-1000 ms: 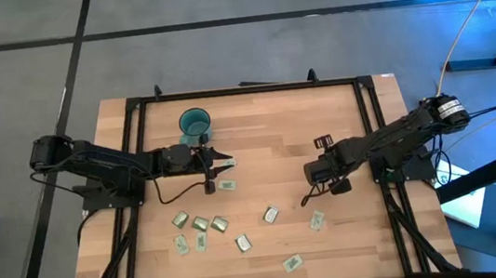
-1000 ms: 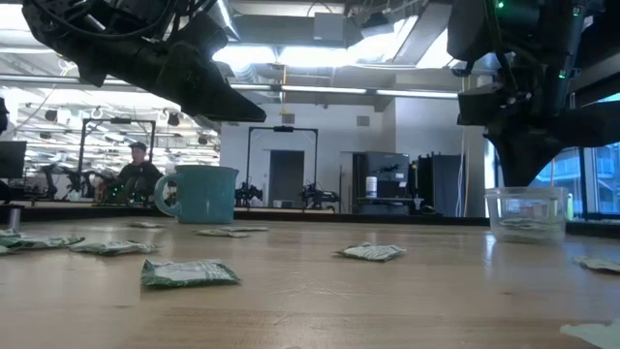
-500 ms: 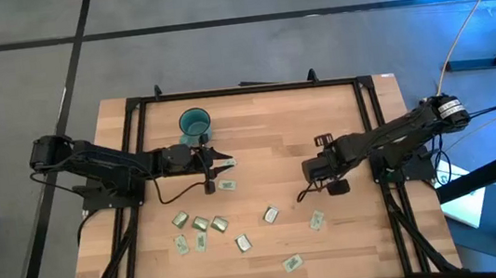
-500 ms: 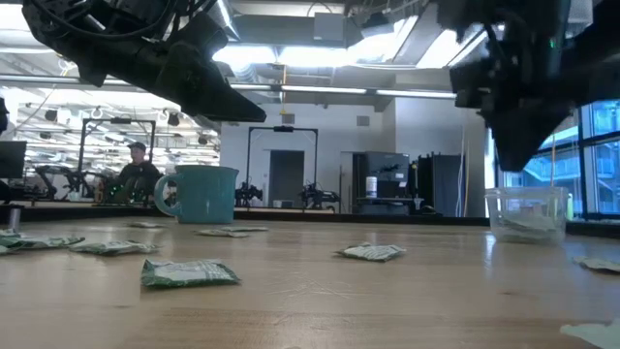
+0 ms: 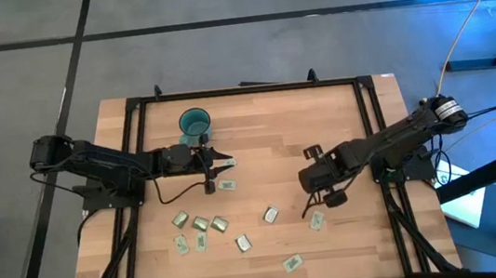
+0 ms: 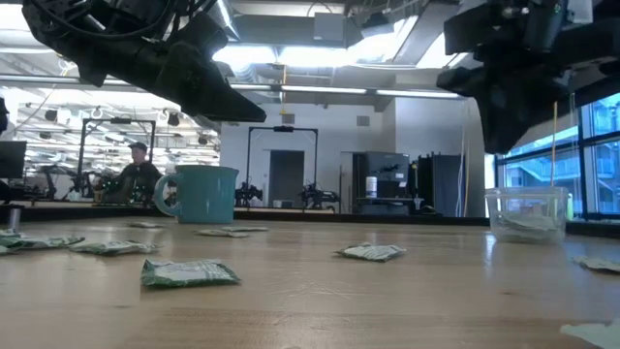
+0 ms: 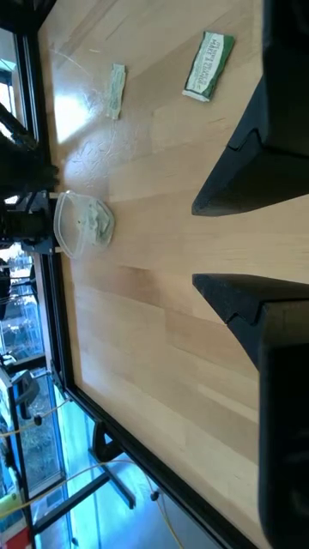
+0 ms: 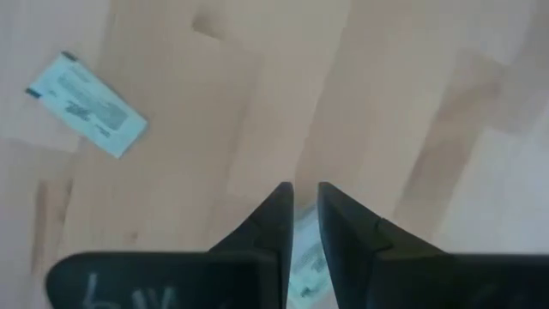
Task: Pick and place Stevia / Truvia into bins
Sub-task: Put the stevia packet into the transparent bin
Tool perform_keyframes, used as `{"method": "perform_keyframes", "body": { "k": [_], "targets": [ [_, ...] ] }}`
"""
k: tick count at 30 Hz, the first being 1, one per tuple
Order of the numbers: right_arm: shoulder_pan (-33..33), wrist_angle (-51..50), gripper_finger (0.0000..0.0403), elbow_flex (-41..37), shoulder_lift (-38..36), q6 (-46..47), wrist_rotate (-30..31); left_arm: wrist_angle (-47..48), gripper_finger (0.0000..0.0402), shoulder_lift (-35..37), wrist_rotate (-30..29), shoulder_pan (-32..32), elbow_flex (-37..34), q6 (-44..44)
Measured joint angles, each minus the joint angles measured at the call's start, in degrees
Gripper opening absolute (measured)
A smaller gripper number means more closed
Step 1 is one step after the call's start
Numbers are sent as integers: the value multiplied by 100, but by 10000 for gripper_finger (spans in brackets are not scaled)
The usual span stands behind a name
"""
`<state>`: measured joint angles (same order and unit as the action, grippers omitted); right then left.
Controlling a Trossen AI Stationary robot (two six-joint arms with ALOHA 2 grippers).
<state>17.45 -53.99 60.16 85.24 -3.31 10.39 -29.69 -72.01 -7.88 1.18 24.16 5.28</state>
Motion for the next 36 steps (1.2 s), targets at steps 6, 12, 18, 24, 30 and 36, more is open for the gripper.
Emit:
{"method": "perform_keyframes", "body": {
  "k": [6,12,18,24,30,36],
  "targets": [
    [395,268,56,0,408,-39,-9,38,114,1,0,1,0,0],
    [801,566,56,-4,852,-108,-15,125,114,2,0,1,-2,0],
    [1123,876,56,-4,1120,-165,-260,127,114,2,0,-1,-2,0],
    [1325,977,56,-7,1343,64,-273,127,114,1,-2,0,-2,0],
    [1361,1009,56,-7,1458,189,-567,129,114,2,-2,1,-2,0],
    [1362,1016,56,-7,1613,332,-612,131,114,0,-2,0,-2,2]
  ]
}}
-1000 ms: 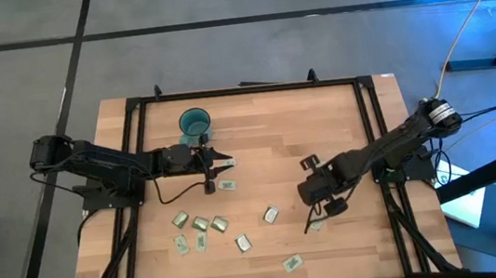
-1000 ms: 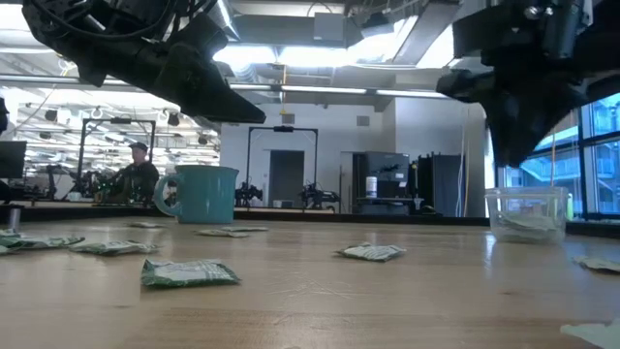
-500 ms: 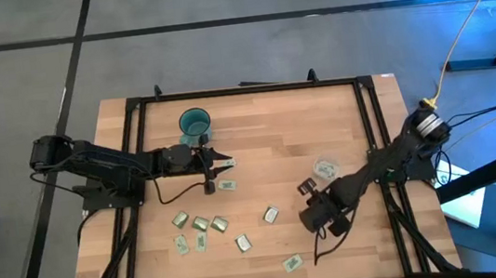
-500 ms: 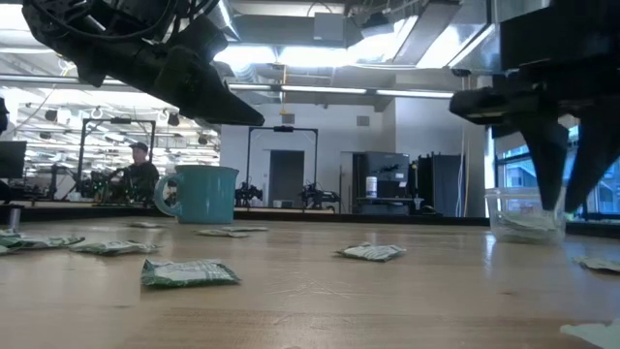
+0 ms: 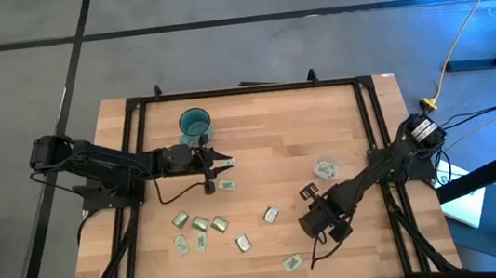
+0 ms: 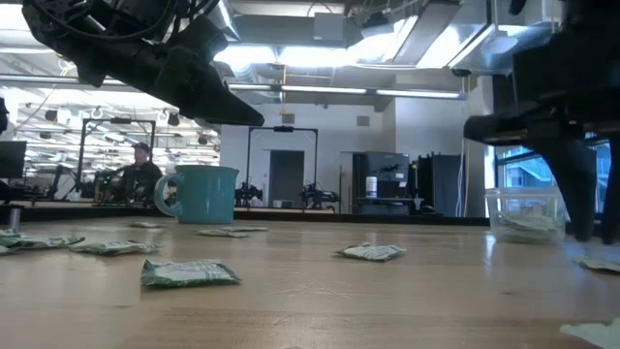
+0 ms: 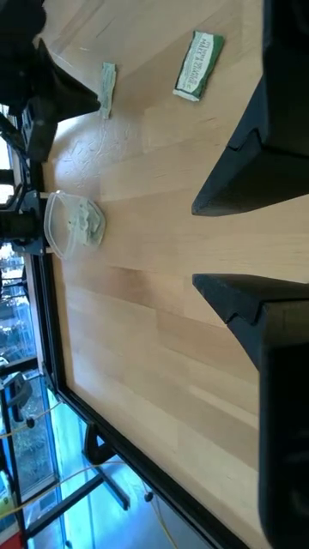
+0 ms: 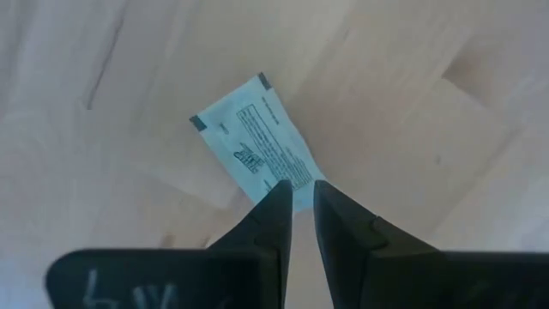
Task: Pick and place Stevia / Truvia into bins
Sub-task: Put the stevia packet into the transparent bin
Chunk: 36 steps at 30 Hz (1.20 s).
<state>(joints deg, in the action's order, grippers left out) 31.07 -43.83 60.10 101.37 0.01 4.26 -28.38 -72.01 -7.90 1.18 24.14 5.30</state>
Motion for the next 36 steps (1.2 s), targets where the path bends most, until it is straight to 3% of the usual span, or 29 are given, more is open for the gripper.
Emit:
{"method": "perform_keyframes", "body": {
  "k": [16,26,36],
  "targets": [
    [0,63,55,17,306,-48,-194,2,114,0,0,1,0,-2],
    [-2,92,5,11,312,-50,-185,0,114,0,2,-1,0,0],
    [-162,-416,2,145,-37,-22,-131,-2,114,2,2,0,0,0]
  ]
}}
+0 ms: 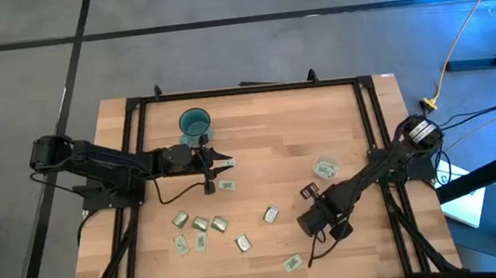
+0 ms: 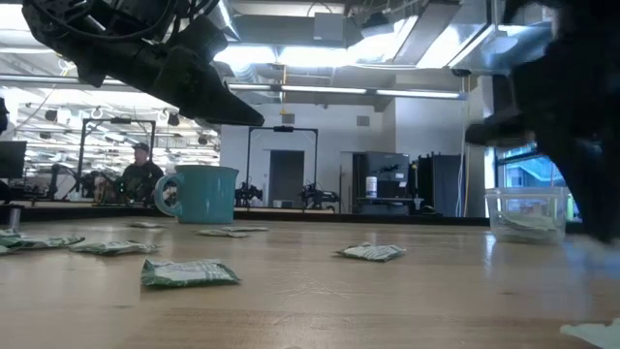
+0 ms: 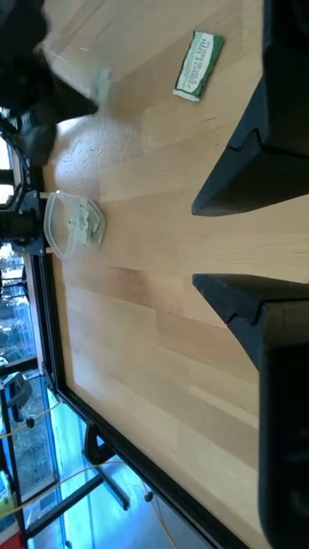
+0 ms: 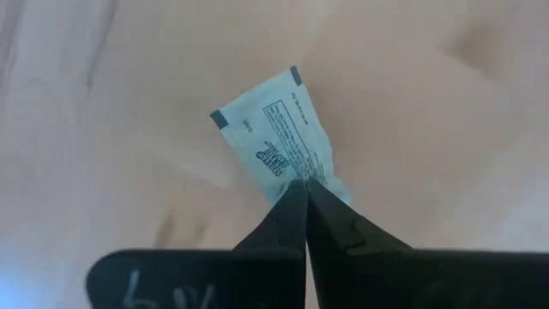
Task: Pick and place Stevia / Truvia into bins
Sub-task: Put the stevia packet into the transparent bin
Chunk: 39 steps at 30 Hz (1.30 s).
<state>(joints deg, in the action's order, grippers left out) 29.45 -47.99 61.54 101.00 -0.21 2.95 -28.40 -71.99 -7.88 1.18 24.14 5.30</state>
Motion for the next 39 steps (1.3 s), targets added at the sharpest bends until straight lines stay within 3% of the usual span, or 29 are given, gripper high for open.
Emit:
{"method": "perform_keyframes", "body": {
  "k": [10,16,25,39],
  "targets": [
    [-753,-1466,2,11,-1334,269,485,2,114,0,0,1,0,0],
    [-1447,-1781,1,-273,-1923,295,796,0,114,-2,0,0,0,-1],
    [-2187,-1138,1,-1131,-2001,-138,766,5,114,-1,0,0,0,0],
    [-2361,-937,18,-1426,-2003,-158,764,7,114,0,-2,0,0,0]
  ]
}}
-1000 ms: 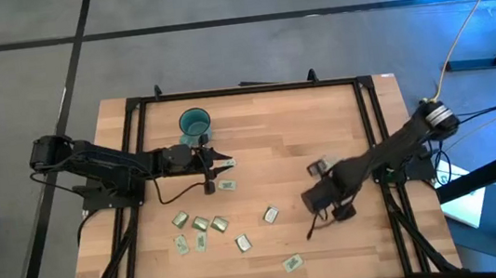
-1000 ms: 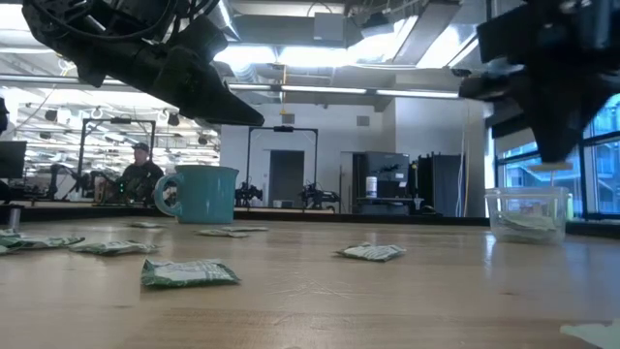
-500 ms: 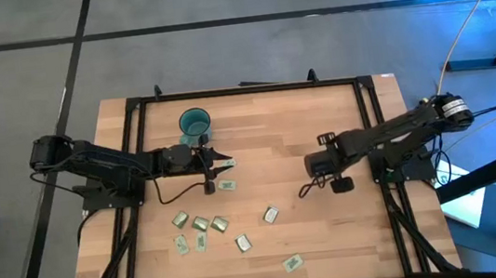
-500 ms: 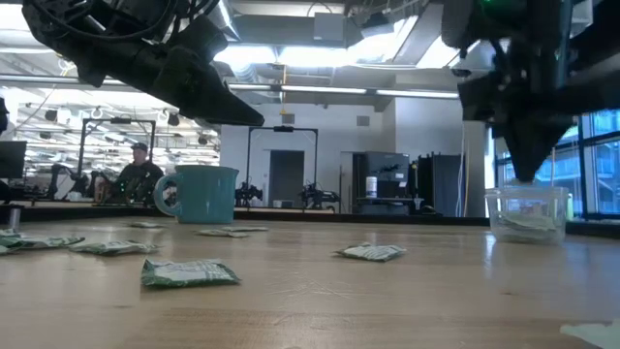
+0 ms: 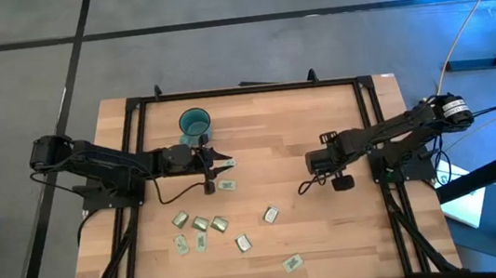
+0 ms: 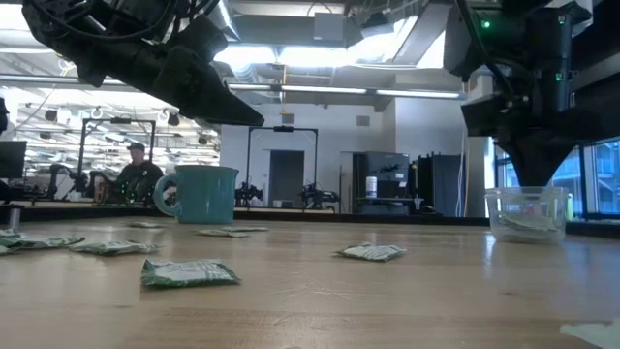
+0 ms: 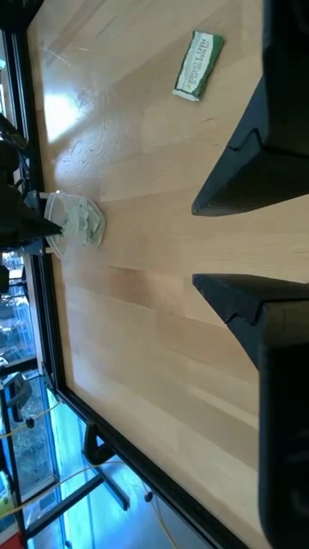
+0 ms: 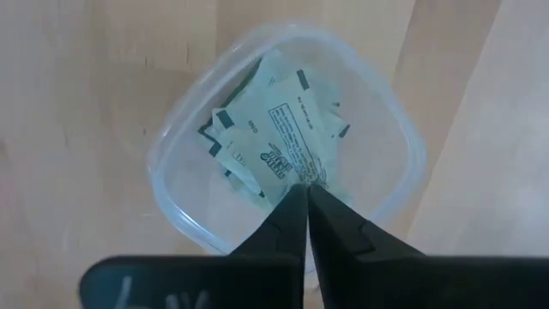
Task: Pick and place Stevia / Truvia into bins
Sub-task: Put the stevia packet into the transparent bin
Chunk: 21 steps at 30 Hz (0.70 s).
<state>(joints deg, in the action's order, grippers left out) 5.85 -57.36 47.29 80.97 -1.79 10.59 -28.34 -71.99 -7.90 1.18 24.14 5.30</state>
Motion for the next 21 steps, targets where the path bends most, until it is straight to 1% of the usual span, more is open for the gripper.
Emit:
{"method": "perform_keyframes", "body": {
  "k": [9,11,15,19,21],
  "targets": [
    [0,-35,49,18,-2,-13,52,0,114,-1,0,0,0,0],
    [0,-250,56,138,-3,-9,52,0,114,0,0,1,0,0],
    [0,-474,63,535,-65,319,52,-2,114,0,0,0,0,0],
    [0,-184,64,932,-153,433,48,-7,114,-2,0,1,0,0],
    [0,204,64,1045,-177,432,48,-8,114,0,0,1,0,0]
  ]
}}
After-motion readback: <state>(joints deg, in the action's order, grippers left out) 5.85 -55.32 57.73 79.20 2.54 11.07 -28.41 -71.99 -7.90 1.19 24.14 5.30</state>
